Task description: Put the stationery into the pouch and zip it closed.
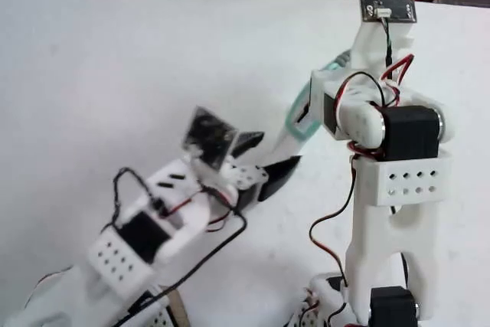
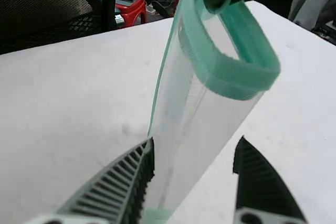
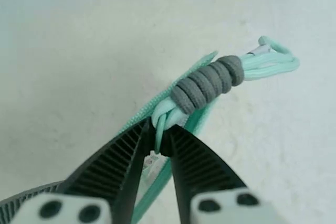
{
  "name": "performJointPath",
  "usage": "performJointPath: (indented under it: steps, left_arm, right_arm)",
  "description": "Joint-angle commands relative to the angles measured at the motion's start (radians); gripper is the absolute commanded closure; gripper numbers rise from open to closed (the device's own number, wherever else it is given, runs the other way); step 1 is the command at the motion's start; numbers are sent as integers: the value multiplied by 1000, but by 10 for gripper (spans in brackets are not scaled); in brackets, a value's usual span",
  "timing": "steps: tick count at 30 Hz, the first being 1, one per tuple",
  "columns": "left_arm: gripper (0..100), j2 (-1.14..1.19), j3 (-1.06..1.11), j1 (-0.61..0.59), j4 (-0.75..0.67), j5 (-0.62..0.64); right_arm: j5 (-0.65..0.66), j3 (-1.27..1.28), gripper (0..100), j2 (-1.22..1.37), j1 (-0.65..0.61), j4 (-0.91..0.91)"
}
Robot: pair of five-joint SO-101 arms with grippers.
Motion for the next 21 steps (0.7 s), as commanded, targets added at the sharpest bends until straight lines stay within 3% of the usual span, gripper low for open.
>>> performJointPath:
  steps: [1,9,15,21]
  left_arm:
    - [759,99,-100,16,-41,17]
    - [764,343,-135,8,-236,32]
    - [839,539,-144,-8,-416,-26]
    - [926,453,-137,-8,-368,-98]
  right_arm:
    - [-15,-3,981,-4,-1,-2]
    - [-15,-2,981,-4,24,-2]
    - [-15,5,981,-2,104,-16]
    - [-12,117,981,65,189,-148]
